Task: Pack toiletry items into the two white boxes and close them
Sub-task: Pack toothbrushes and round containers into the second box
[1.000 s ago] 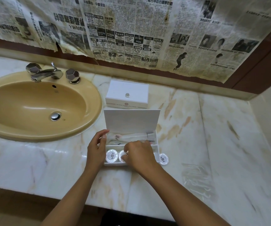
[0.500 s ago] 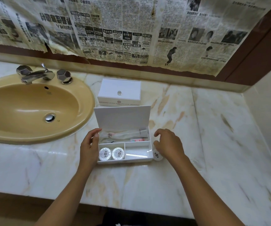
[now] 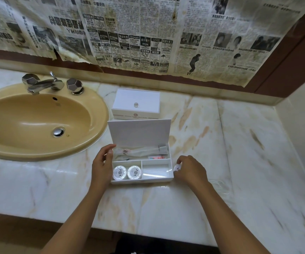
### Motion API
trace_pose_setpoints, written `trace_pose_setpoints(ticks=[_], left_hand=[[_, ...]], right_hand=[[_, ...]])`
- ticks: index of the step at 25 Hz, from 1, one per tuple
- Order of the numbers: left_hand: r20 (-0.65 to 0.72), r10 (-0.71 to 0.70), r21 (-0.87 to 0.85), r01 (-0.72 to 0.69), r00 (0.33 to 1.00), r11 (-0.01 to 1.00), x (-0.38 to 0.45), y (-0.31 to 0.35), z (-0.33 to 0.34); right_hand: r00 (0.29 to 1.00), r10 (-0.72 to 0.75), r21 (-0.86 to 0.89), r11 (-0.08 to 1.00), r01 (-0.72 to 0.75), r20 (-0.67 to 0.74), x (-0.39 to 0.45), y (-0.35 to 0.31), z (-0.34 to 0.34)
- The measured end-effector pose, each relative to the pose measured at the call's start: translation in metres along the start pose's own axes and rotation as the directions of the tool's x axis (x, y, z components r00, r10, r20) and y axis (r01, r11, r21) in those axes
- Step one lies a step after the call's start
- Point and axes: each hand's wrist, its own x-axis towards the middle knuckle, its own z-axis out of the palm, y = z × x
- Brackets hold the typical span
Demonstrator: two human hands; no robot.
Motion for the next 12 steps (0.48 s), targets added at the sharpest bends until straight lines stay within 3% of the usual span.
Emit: trace_pose_setpoints(ticks=[3, 8, 12], left_hand=[[0.000, -0.009, -0.006, 0.009, 1.000, 1.000, 0.000, -0.001, -0.001], [0.009, -0.025, -0.027, 0.025, 1.000, 0.999, 0.002, -0.004, -0.002], [0.008, -0.027, -0.039, 0.027, 1.000, 0.999, 0.001, -0.003, -0.002]], right_hand=[[0.993, 0.017, 0.092, 0.996, -0.006, -0.120, -0.002, -0.009, -0.017], [0.942, -0.088, 0.096, 0.987, 0.126, -0.323, -0.018, -0.044, -0.042], [0.922, -0.233, 0.139, 0.948, 0.286, -0.311, -0.032, -0.081, -0.041]])
